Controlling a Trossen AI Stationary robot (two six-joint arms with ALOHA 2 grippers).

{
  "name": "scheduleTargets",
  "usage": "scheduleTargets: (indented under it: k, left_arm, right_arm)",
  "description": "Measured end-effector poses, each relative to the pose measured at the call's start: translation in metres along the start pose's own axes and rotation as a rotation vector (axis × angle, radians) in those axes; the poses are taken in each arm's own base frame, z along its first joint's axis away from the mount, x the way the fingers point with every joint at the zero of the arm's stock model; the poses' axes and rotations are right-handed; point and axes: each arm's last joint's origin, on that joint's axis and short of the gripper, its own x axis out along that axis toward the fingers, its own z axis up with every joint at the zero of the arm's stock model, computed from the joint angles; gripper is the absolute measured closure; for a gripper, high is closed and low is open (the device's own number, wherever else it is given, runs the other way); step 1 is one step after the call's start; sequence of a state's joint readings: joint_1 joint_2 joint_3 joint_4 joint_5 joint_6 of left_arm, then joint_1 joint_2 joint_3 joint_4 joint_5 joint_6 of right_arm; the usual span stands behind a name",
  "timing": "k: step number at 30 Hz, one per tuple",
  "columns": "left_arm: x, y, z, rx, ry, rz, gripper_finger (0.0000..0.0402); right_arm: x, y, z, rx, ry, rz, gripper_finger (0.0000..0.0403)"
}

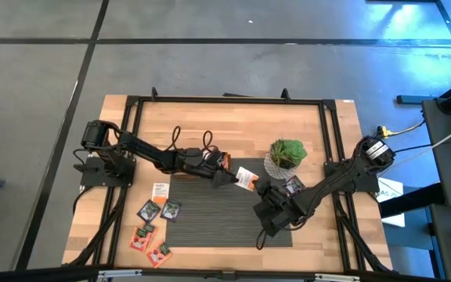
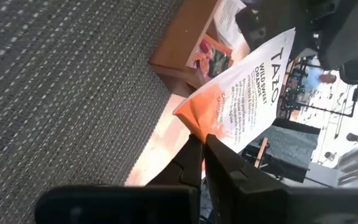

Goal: Pick & Place Tea
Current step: Put the white tea bag to the middle section of the wooden organizer

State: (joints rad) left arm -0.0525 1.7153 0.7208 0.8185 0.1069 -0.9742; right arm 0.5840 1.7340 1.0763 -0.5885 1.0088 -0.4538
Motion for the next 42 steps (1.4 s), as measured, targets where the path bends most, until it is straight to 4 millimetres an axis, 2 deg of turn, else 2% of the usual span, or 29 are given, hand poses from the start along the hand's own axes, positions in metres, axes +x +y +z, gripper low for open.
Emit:
scheduleTargets:
  k: [9,23,27,32,37,39,42]
  left_arm:
    - [0.000,0.002,0.001,-0.002,-0.015,0.022,0.0286]
    - [0.000,0.001,0.000,0.020,-0.008,0.018,0.0394]
    - [0.000,0.001,0.000,0.038,-0.009,0.016,0.0396]
    - [-0.001,0.003,0.003,0.088,0.006,0.003,0.0398]
    - [-0.008,0.000,0.019,0.154,0.038,-0.070,0.0398]
    - [-0.013,-0.004,0.026,0.200,0.041,-0.092,0.0399]
    - [-0.024,-0.010,0.035,0.269,0.058,-0.067,0.0398]
  right_arm:
    - [0.000,-0.004,0.007,0.008,-0.044,-0.025,0.0383]
    - [0.001,-0.005,0.009,0.005,-0.071,-0.003,0.0378]
    - [0.001,-0.005,0.009,0.039,-0.074,0.001,0.0348]
    - [0.001,-0.004,0.009,0.202,-0.082,0.034,0.0286]
    - [0.001,0.005,0.005,0.357,-0.086,0.228,0.0239]
    - [0.000,0.009,0.002,0.405,-0.067,0.323,0.0229]
    - [0.000,0.012,-0.001,0.492,-0.030,0.360,0.0225]
